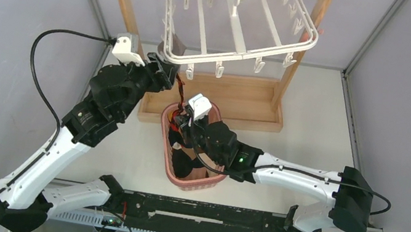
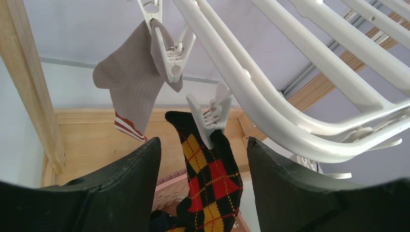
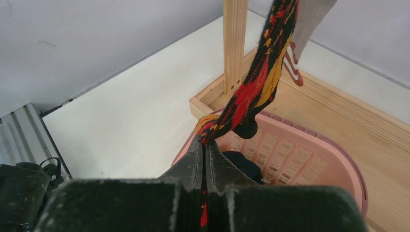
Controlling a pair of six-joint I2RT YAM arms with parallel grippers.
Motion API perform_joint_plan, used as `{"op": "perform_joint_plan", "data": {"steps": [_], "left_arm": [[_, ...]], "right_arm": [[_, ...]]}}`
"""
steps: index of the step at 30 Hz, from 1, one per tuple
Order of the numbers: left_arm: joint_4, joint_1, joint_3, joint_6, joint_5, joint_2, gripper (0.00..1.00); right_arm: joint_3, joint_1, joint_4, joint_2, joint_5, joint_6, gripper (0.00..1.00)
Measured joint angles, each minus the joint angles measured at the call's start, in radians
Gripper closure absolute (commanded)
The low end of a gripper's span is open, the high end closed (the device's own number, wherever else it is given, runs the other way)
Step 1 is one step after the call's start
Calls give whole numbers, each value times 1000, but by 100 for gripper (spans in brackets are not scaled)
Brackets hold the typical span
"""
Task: Remove the socks clipped to the hanger
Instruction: Remove the sock from the hanger.
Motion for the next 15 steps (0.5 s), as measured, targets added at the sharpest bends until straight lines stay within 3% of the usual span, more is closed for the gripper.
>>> {"op": "perform_joint_plan", "data": {"steps": [15], "left_arm": [[37,-1,22,-24,-26,21,34]], "right_arm": [[14,2,-8,19,0,1,100]]}}
